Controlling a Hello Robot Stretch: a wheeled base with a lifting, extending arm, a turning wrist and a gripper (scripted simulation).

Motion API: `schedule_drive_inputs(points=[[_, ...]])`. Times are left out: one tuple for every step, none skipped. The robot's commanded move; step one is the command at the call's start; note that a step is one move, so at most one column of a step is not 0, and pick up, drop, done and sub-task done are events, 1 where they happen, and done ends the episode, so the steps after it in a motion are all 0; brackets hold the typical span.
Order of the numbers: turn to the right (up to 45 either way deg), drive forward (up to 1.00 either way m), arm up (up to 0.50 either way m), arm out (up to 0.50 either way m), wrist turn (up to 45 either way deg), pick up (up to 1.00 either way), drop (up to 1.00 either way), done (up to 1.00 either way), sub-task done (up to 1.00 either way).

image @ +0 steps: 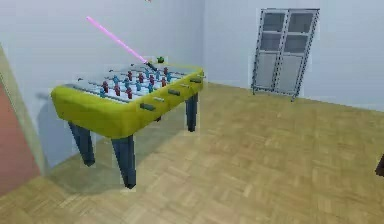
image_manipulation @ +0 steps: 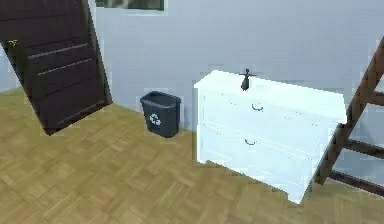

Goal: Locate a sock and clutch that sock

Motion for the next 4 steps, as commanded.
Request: schedule_drive_inputs(points=[[45.0,0.00,0.00,0.00,0.0,0.00,0.00,0.00,0.00],[9.0,0.00,0.00,0.00,0.0,0.00,0.00,0.00,0.00],[0.0,0.35,0.00,0.00,0.0,0.00,0.00,0.00,0.00],[-21.0,0.00,0.00,0.00,0.0,0.00,0.00,0.00,0.00]])
